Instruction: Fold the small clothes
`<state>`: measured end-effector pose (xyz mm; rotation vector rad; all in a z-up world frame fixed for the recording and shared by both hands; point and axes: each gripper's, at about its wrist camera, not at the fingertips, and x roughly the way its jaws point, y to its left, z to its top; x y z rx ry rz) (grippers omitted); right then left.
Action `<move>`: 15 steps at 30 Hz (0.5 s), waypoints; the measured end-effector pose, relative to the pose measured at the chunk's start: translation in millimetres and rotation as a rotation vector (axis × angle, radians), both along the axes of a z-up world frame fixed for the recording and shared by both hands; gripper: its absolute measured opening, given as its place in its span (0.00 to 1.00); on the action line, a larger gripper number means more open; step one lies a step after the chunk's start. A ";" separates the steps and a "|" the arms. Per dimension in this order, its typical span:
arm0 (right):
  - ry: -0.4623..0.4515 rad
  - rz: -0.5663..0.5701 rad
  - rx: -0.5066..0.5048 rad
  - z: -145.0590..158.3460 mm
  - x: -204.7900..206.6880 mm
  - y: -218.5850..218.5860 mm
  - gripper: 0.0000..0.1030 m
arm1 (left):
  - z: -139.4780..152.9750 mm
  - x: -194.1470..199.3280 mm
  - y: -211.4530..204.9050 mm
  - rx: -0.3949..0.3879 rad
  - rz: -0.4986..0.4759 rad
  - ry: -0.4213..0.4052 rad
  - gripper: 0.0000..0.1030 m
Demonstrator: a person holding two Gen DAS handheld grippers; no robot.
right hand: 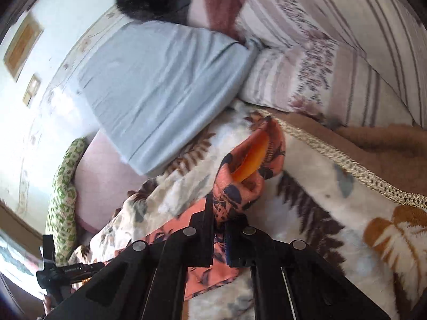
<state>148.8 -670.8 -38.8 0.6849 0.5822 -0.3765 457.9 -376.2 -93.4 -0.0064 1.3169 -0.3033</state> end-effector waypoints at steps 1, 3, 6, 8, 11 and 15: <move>0.000 0.041 -0.020 7.4 9.9 19.3 0.04 | 1.5 -2.2 15.9 -0.005 0.020 0.006 0.51; 0.001 0.133 -0.050 18.3 32.1 64.0 0.04 | 6.8 -8.7 51.6 -0.018 0.061 0.013 0.51; -0.006 0.262 -0.068 25.1 62.7 137.5 0.04 | 15.8 -24.2 114.8 -0.031 0.110 0.012 0.51; -0.015 0.349 -0.051 24.1 82.2 191.7 0.04 | 21.6 -36.0 157.7 -0.033 0.142 0.004 0.51; -0.006 0.483 -0.031 14.2 107.6 278.9 0.04 | 31.6 -58.9 220.6 -0.042 0.185 -0.018 0.51; 0.051 0.644 0.014 -15.8 134.8 393.5 0.05 | 47.5 -89.1 308.7 -0.078 0.267 -0.038 0.51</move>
